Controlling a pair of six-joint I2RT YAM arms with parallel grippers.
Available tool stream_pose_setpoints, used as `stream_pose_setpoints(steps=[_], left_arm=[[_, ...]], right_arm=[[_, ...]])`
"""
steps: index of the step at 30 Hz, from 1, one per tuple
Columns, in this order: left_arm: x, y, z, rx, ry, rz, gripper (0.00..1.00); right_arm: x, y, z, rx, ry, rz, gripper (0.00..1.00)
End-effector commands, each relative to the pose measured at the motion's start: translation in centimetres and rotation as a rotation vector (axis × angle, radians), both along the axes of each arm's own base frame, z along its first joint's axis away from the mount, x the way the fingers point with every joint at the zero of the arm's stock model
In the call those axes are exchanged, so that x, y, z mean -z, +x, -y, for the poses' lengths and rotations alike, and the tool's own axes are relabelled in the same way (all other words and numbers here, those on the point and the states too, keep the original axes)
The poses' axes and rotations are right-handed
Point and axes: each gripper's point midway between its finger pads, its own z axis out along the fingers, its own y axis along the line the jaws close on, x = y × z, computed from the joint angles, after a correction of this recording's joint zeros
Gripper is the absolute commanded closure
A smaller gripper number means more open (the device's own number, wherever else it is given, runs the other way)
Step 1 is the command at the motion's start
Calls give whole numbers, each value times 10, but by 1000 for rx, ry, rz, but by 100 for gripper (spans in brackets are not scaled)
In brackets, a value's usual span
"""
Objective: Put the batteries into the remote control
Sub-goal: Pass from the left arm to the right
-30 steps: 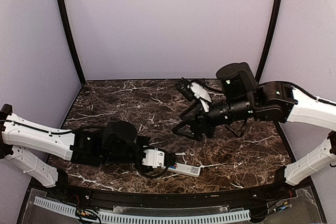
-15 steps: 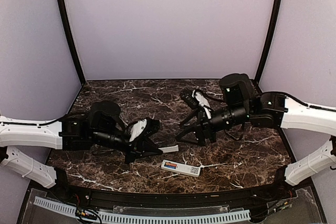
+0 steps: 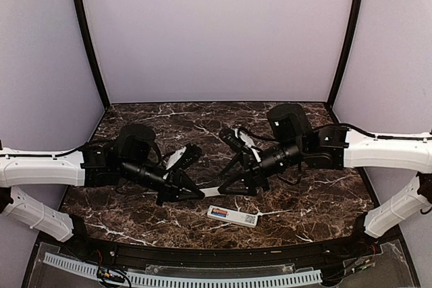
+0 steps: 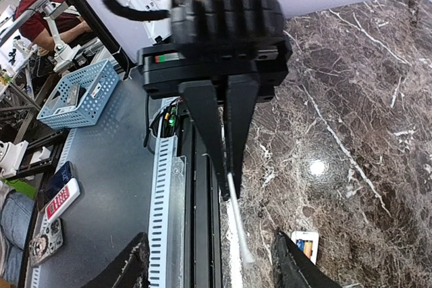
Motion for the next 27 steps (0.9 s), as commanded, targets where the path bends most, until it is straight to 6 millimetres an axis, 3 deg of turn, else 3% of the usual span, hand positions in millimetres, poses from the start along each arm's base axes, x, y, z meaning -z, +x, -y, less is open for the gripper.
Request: stream_pose_setpoints(steps=[1,9,10,11,12,13,17,20,27], left_arm=[[-4,-5,-1,40,-6,-28,100],[-7,1,1,13,-51,-20,100],[-18,8,4,-15,-99,19,100],[-15,10,2,-48,-111,6,100],[-36,20,4,-91,-201,73,100],[-32,24,1,-135,-216,58,100],[-76,52,-9,-326,-453,169,100],[-100,57,-15,-364,-570,219,100],[-113,50,-14,-329,-654,211,100]], right_arm=[[14,13,-4,10,-1,-7,44],[31,21,-1,52,-19,-41,47],[32,23,0,62,-18,-43,47],[32,25,0,79,-11,-43,47],[29,29,2,104,3,-36,47],[24,34,3,130,24,-28,46],[-13,54,4,261,183,10,46],[-37,57,1,281,331,-8,48],[-78,58,-9,276,584,-23,55]])
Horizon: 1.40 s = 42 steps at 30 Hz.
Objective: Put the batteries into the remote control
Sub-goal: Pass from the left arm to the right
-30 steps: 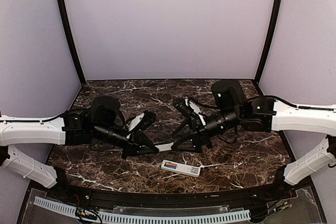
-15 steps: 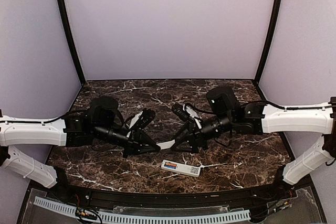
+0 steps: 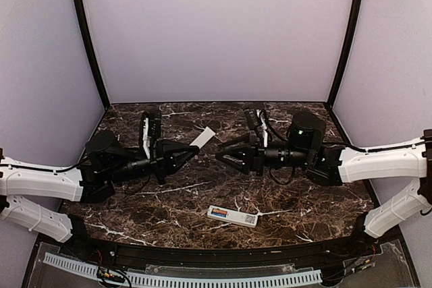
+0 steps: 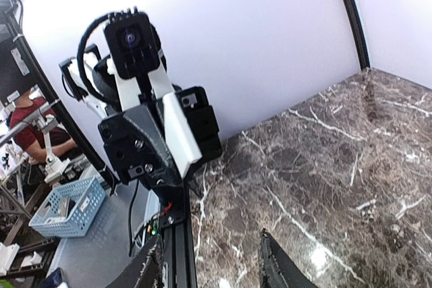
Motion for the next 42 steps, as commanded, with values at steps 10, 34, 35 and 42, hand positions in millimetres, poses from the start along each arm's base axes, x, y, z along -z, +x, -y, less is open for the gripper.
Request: stream_pose_setpoints(steps=[10,34,35,42], left_arm=[[-28,-11,-3,60,-137,27,100],[-1,-14,-8,48,175,66,30],[5,-16,-8,58,222,57,31],[18,-30,11,217,304,50,46]], right_arm=[[-76,-4,-29,-55,273,102,65],[-24,-37,-7,-283,-279,121,100],[-23,-38,-3,-283,-317,128,100],[-18,-41,0,-292,-479,169,100]])
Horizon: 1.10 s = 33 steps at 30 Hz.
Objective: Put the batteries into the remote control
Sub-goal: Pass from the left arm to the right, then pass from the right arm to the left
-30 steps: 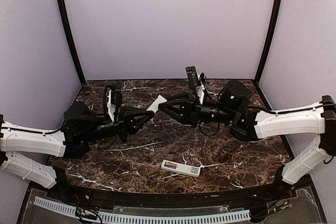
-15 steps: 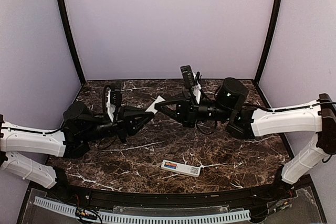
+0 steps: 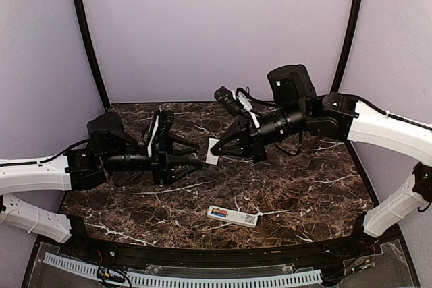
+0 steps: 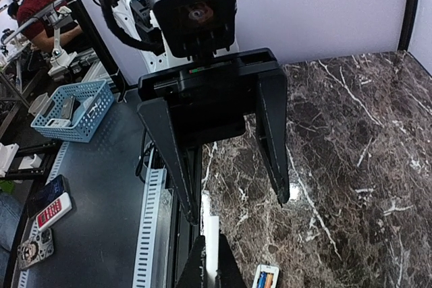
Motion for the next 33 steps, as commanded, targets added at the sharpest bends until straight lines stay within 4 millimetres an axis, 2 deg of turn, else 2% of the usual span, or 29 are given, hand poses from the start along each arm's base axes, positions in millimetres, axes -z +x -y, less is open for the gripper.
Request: stream_pose_setpoints(steps=[1,6,10,17,21,24,27,28,30,33], left_arm=[[22,-12,13,120,106,-48,50],[18,-12,25,160,86,-90,65],[20,-13,26,173,80,-100,78],[20,-15,31,193,69,-125,80],[20,-16,38,215,65,-151,89],[18,-17,41,224,62,-153,100],[16,-16,39,208,44,-137,100],[14,-16,38,199,33,-135,100],[9,-8,33,137,-3,-122,100],[-2,-4,24,82,-101,-106,100]], right_arm=[[33,-10,11,-25,-209,29,100],[27,-15,1,-46,-192,66,100],[32,-14,1,-45,-203,67,100],[28,-15,-4,-55,-176,77,100],[31,-14,-6,-54,-184,72,100],[32,-14,-7,-51,-184,69,100],[32,-13,-8,-47,-175,66,100],[31,-12,-8,-37,-171,68,96],[27,-8,-6,-2,-149,80,72],[6,-3,-6,46,-7,96,58]])
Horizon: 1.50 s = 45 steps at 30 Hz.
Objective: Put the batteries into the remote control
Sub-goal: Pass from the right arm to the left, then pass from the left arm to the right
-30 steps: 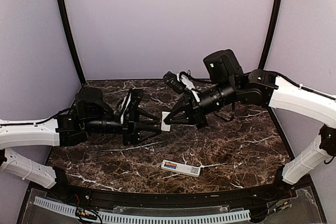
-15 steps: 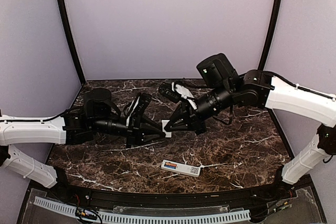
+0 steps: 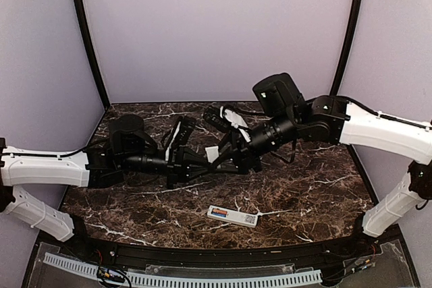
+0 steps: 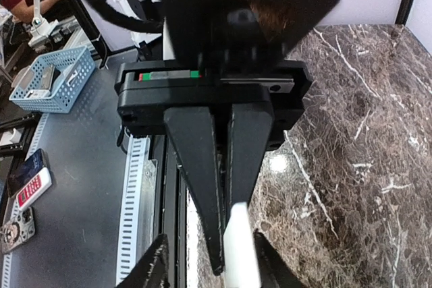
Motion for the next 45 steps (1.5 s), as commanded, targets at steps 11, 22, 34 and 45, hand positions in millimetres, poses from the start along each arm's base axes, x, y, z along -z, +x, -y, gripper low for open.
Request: stream_pose_setpoints(steps=[11,22,34,45], left_arm=[[-50,-2,-22,-80,-316,31,100],[-49,-5,-21,-72,-312,41,100],[-50,-3,-22,-87,-286,58,75],[-14,1,-39,-143,67,97,28]], right_arm=[[-56,10,1,108,477,-86,74],[-48,9,-18,41,466,-158,89],[-35,3,-11,11,350,-192,100],[19,-16,32,-6,-43,-142,100]])
